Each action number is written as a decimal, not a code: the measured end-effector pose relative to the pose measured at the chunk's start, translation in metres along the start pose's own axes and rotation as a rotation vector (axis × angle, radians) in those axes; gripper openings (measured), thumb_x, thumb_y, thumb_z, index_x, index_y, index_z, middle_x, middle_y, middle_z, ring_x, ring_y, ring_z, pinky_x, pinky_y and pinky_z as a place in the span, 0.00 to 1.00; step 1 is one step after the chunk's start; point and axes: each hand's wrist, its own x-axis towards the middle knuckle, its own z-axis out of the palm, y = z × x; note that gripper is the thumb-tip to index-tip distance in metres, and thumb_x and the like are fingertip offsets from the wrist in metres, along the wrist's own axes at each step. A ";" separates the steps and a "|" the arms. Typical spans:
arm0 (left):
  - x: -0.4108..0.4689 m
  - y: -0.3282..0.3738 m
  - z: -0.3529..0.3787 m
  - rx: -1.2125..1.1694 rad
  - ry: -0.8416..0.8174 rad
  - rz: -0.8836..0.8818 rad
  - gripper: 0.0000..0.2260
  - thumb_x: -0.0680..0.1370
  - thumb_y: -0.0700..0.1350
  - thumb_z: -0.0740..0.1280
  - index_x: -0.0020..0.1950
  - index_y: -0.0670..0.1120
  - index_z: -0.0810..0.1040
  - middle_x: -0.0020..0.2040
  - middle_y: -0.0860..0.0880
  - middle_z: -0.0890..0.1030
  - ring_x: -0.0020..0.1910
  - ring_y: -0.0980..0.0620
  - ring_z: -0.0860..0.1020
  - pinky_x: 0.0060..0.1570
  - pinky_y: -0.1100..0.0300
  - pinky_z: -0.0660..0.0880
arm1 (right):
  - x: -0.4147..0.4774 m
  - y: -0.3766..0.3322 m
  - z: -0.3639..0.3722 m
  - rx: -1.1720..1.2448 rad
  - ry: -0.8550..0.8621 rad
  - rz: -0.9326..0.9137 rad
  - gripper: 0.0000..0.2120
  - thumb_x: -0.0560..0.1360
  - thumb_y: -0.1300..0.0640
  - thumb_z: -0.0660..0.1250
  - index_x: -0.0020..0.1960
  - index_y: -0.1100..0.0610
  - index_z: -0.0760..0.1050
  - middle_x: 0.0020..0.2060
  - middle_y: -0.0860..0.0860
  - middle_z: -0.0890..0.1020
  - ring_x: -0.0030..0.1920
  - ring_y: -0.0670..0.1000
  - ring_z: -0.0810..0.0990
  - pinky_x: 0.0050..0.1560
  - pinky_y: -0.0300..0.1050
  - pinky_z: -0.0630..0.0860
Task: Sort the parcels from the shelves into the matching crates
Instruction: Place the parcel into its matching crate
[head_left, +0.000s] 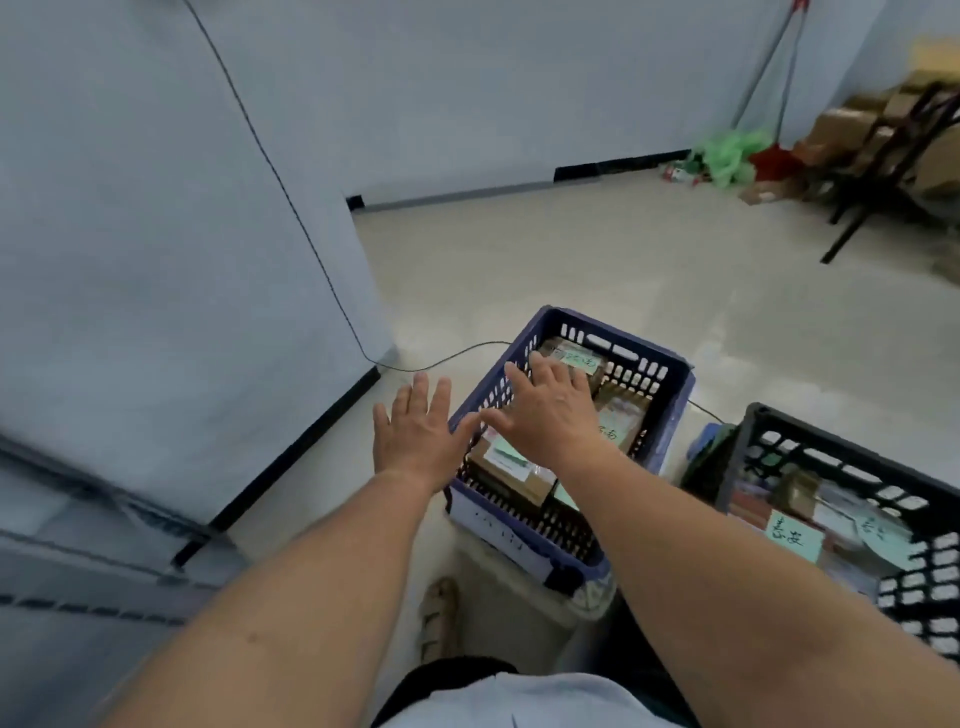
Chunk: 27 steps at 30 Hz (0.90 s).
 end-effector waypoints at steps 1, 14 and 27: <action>-0.009 -0.007 -0.001 0.003 0.012 -0.038 0.32 0.79 0.66 0.41 0.79 0.52 0.45 0.79 0.47 0.46 0.78 0.47 0.47 0.74 0.44 0.45 | -0.003 -0.007 0.000 -0.006 0.003 -0.040 0.36 0.77 0.32 0.51 0.78 0.51 0.51 0.77 0.58 0.53 0.77 0.58 0.49 0.75 0.61 0.47; -0.145 -0.123 -0.008 -0.026 0.102 -0.510 0.30 0.80 0.64 0.43 0.79 0.51 0.46 0.79 0.45 0.44 0.78 0.45 0.46 0.74 0.43 0.44 | -0.043 -0.154 0.006 -0.078 -0.026 -0.544 0.34 0.78 0.33 0.50 0.77 0.49 0.52 0.77 0.56 0.52 0.77 0.58 0.49 0.74 0.60 0.45; -0.297 -0.258 -0.012 -0.062 0.192 -0.749 0.30 0.80 0.63 0.42 0.79 0.51 0.44 0.79 0.45 0.44 0.78 0.45 0.46 0.74 0.44 0.44 | -0.129 -0.335 0.013 -0.237 0.032 -0.868 0.35 0.77 0.34 0.52 0.77 0.51 0.52 0.77 0.56 0.52 0.77 0.58 0.49 0.75 0.61 0.46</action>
